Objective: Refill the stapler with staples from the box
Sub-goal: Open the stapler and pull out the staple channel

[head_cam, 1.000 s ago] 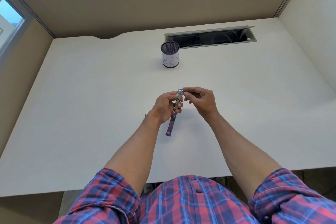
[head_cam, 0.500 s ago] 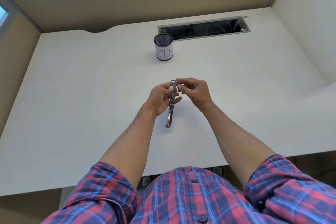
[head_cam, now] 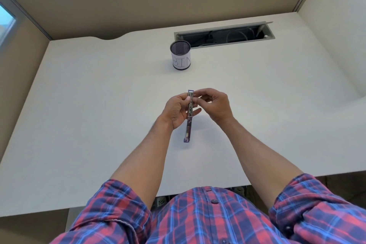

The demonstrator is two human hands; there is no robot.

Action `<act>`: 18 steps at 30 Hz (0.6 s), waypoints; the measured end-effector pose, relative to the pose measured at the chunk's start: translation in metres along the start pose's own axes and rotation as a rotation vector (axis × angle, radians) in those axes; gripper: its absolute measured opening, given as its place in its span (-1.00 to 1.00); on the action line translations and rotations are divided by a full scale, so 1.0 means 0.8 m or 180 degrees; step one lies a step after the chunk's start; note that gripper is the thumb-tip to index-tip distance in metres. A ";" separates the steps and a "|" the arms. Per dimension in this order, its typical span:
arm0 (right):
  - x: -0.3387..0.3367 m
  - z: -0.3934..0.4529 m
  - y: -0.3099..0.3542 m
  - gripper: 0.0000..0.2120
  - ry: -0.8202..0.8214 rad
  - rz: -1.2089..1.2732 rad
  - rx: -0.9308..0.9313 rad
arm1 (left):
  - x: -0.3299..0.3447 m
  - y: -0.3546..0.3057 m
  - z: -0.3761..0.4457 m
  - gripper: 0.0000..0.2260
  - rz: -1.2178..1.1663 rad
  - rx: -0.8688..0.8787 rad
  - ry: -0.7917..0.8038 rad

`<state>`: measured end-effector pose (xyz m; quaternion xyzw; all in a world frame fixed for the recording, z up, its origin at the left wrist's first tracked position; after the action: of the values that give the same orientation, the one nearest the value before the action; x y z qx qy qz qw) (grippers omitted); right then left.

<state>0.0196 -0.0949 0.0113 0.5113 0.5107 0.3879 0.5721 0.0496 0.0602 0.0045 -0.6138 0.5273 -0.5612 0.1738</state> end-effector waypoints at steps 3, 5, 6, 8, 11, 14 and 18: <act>0.002 -0.002 0.003 -0.87 -0.0142 -0.0354 -0.0404 | -0.001 0.001 0.001 -0.74 0.0004 0.0000 0.0072; 0.002 -0.002 0.004 -0.86 -0.0193 -0.0519 -0.0568 | -0.002 0.001 0.001 -0.74 0.0037 -0.0015 0.0053; 0.003 -0.002 0.004 -0.85 -0.0203 -0.0577 -0.0608 | -0.002 0.002 0.001 -0.75 0.0059 -0.0027 0.0026; 0.004 -0.002 0.003 -0.85 -0.0224 -0.0713 -0.0702 | -0.002 0.003 0.000 -0.75 0.0060 -0.0036 -0.0016; 0.006 -0.002 0.003 -0.85 -0.0231 -0.0967 -0.0914 | 0.000 0.002 -0.002 -0.76 0.0004 -0.0031 -0.0074; 0.006 -0.003 0.003 -0.86 -0.0206 -0.1211 -0.1053 | 0.002 0.002 -0.003 -0.75 -0.0009 -0.0029 -0.0131; 0.008 -0.006 0.004 -0.91 -0.0145 -0.1440 -0.1172 | 0.003 0.002 -0.003 -0.75 0.0019 0.0020 -0.0205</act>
<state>0.0164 -0.0877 0.0131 0.2806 0.5198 0.3251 0.7385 0.0467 0.0583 0.0050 -0.6294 0.5215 -0.5423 0.1942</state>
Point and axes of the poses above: each hand's wrist, its own z-axis towards the middle knuckle, its own x-axis out of the palm, y = z × x, the point moved 1 cm from there along z, towards the middle knuckle, and after that the axes turned 9 degrees about x, right-handed, at the moved point
